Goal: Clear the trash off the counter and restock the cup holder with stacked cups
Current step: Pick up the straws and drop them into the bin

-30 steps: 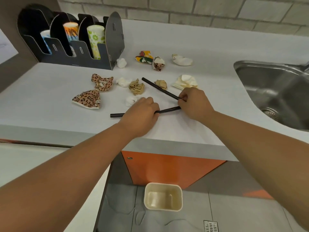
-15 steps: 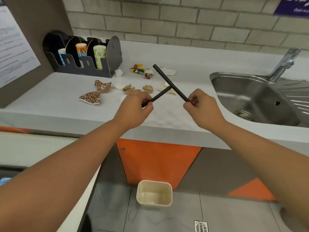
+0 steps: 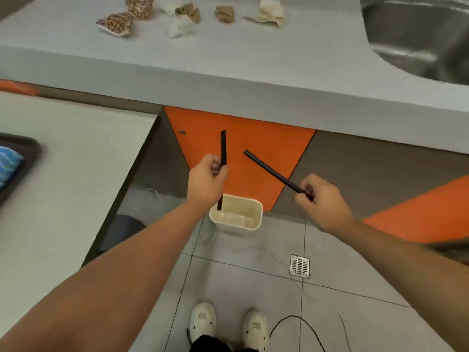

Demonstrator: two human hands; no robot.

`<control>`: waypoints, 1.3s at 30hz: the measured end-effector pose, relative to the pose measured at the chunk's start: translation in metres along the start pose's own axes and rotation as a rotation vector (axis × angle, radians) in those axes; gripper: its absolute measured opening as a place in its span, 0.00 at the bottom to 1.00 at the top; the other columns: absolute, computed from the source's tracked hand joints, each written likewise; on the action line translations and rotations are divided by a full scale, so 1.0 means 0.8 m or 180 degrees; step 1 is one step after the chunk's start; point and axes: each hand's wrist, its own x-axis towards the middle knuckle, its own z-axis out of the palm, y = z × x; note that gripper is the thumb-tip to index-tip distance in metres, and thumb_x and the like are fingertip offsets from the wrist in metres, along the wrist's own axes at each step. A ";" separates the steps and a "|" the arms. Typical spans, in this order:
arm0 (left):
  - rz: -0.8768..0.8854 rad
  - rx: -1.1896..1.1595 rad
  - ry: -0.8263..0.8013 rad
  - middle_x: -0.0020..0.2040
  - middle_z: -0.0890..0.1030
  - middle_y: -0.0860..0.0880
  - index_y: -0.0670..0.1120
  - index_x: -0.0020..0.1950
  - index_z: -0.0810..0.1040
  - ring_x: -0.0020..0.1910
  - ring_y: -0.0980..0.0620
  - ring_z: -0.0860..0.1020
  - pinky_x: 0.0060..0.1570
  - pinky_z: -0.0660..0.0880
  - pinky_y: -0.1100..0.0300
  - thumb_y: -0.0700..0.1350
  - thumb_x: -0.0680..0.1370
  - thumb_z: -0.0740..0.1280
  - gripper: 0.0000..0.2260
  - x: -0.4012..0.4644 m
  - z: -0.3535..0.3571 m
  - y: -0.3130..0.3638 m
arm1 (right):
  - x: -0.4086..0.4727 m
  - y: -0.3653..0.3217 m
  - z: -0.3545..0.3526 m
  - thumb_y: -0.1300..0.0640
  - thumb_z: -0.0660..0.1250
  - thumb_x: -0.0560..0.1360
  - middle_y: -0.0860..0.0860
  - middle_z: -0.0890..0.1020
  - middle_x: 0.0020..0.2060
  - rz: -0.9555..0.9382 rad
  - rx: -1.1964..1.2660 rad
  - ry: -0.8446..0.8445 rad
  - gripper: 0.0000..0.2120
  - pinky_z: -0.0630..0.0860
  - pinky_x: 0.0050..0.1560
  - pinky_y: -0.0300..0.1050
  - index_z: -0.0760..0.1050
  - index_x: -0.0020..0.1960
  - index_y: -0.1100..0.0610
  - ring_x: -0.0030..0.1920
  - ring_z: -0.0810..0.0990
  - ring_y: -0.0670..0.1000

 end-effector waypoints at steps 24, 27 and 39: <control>-0.0944 0.0654 -0.1482 0.37 0.75 0.49 0.46 0.41 0.73 0.42 0.45 0.75 0.42 0.72 0.57 0.39 0.75 0.72 0.08 0.129 0.403 -0.530 | 0.303 0.339 0.539 0.58 0.64 0.77 0.52 0.74 0.34 0.0066 -0.2299 -0.1573 0.09 0.70 0.32 0.43 0.73 0.38 0.57 0.33 0.72 0.51; -0.1100 0.0976 -0.2035 0.50 0.80 0.44 0.40 0.53 0.80 0.52 0.43 0.77 0.54 0.75 0.51 0.42 0.75 0.74 0.10 0.137 0.413 -0.535 | 0.307 0.353 0.553 0.53 0.65 0.78 0.54 0.80 0.48 0.0025 -0.2239 -0.1610 0.11 0.78 0.50 0.48 0.77 0.56 0.58 0.47 0.78 0.55; -0.0587 0.0848 -0.1469 0.41 0.78 0.49 0.43 0.58 0.78 0.45 0.47 0.78 0.42 0.71 0.60 0.46 0.77 0.71 0.12 0.115 0.200 -0.293 | 0.216 0.148 0.308 0.47 0.61 0.79 0.52 0.77 0.64 -0.0519 -0.1877 -0.1030 0.18 0.76 0.51 0.50 0.71 0.67 0.51 0.59 0.77 0.57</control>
